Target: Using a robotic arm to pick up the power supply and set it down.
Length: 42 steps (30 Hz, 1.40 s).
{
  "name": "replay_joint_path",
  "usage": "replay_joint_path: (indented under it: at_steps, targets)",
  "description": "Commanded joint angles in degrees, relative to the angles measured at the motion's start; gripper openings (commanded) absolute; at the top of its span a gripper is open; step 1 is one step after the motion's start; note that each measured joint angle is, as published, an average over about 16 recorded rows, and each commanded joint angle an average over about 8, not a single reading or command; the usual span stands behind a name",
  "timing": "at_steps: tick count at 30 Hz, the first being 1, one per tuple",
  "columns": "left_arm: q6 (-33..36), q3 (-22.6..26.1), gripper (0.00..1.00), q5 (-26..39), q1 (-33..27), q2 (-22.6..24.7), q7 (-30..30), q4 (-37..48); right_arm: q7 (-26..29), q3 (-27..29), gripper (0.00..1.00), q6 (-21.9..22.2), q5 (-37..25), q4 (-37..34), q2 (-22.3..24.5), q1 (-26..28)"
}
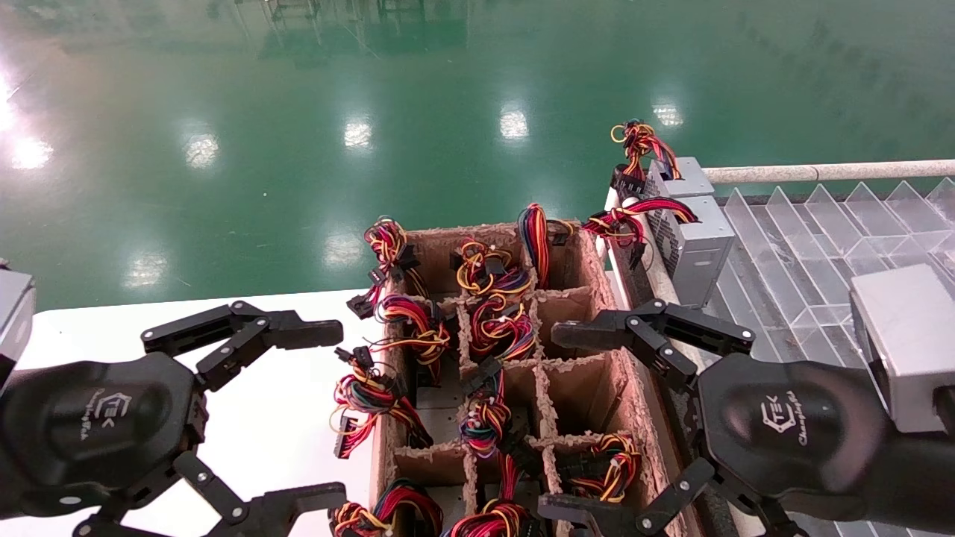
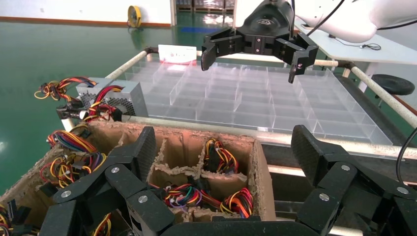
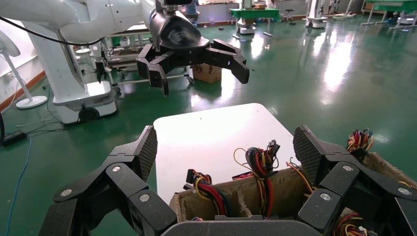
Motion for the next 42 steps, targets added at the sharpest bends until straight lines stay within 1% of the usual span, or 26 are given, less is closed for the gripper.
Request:
replay_joint_path:
  at_steps: [1,42]
  targets:
    - [0.00,0.00,1.00,0.00,0.00,0.00,0.00,0.00,0.00,0.00,1.00,0.00,0.00,0.00,0.00,0.00]
    - [0.00,0.00,1.00,0.00,0.00,0.00,0.00,0.00,0.00,-0.01,1.00,0.00,0.00,0.00,0.00,0.00]
